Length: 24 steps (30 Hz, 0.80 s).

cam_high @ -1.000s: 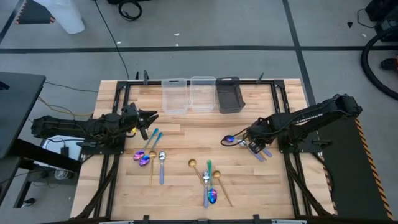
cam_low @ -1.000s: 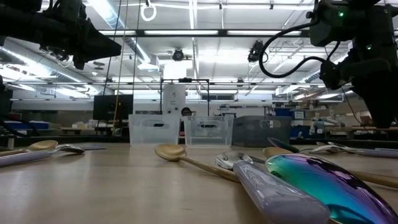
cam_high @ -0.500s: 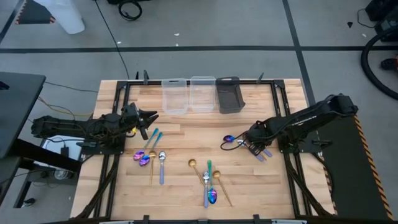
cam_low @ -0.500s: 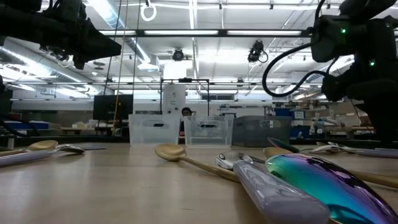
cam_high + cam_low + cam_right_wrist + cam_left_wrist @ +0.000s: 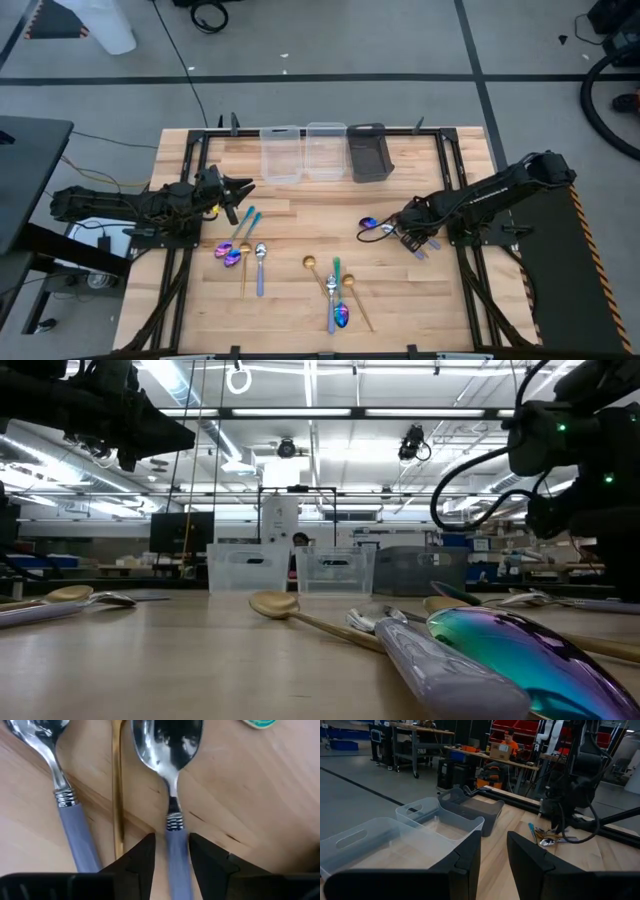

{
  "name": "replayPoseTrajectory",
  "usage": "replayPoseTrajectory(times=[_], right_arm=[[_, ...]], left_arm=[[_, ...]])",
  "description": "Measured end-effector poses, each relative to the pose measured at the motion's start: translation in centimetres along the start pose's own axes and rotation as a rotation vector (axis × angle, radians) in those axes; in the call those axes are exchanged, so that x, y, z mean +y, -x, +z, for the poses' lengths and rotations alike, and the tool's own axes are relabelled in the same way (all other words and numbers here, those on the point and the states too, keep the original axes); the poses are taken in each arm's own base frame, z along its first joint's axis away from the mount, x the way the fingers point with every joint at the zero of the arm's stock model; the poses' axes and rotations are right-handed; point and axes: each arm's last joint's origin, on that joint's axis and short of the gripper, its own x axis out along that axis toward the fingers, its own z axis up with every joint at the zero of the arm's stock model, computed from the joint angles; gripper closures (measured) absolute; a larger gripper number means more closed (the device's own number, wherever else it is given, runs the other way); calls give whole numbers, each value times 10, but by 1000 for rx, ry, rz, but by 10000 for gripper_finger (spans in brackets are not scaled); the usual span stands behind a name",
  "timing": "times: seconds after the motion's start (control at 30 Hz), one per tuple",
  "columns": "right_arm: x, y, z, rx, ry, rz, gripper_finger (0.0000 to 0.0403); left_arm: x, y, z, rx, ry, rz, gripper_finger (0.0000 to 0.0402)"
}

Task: Sort silverware by color (type)
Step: Put the violet spoon into the black bin

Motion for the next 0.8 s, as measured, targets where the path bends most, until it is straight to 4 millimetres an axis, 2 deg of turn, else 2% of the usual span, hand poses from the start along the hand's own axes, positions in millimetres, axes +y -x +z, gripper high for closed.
replayPoseTrajectory(times=[0.17,0.43,0.53,0.8], right_arm=[[-2,-3,-1,8,-1,5,280],[-1,-3,0,3,-14,8,342],[-2,-3,1,0,-28,4,346],[4,23,16,-52,-57,15,350]], left_arm=[[0,0,0,0,0,0,299],[0,0,0,0,-1,0,299],[0,0,0,0,-8,0,299],[0,0,0,-1,-11,0,299]])
